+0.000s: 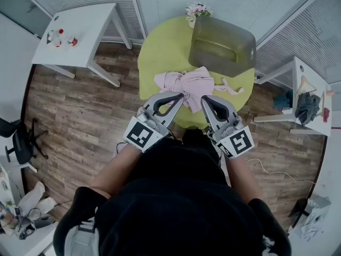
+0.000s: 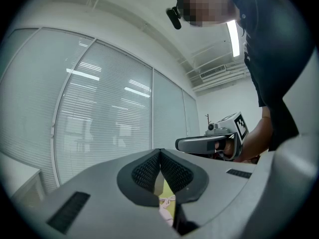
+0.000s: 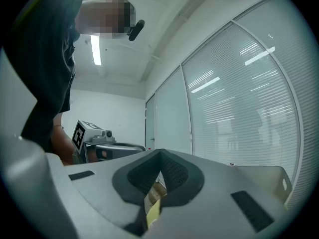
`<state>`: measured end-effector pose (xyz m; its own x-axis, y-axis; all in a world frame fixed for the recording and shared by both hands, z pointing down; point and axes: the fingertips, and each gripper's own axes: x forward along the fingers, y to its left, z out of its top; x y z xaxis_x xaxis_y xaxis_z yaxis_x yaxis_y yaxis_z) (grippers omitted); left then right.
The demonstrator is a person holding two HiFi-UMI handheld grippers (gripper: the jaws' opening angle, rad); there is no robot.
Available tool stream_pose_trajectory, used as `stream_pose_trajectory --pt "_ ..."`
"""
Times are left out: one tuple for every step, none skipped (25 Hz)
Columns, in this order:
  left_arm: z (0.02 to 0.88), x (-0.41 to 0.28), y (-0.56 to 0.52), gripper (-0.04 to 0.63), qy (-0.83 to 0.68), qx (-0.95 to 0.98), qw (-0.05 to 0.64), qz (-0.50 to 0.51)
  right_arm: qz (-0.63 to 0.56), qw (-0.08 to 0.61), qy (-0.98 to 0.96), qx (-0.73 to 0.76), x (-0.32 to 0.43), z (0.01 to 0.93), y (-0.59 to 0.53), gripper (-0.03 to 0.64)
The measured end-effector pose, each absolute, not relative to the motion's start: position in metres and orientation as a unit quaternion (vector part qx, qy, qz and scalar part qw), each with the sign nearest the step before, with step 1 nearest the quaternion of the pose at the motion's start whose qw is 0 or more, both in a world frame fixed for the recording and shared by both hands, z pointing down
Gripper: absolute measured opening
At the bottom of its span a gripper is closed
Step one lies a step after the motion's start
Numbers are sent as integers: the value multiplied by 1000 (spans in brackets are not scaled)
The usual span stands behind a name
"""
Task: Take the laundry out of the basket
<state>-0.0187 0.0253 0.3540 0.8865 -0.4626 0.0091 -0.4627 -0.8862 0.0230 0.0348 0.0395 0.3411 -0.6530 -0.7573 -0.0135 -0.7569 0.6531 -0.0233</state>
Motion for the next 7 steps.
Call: stream_pose_trajectory --pt "354 -19 25 9 -238 971 12 2 -7 11 909 -417 35 341 40 23" --pt "354 -19 26 9 -238 971 11 2 -7 11 908 -418 35 341 40 23" --pt "354 -20 26 9 -239 971 10 2 -6 10 908 -419 35 341 41 23" --pt "354 -20 27 9 -239 971 9 2 -6 9 907 -421 35 341 41 23" --pt "354 -20 27 9 -239 971 9 2 -6 7 907 -422 36 342 42 23" --pt "354 -20 28 9 -239 971 8 1 -5 6 906 -423 36 342 43 23" --pt "354 -20 29 9 -239 971 8 0 -5 5 906 -424 36 343 44 23"
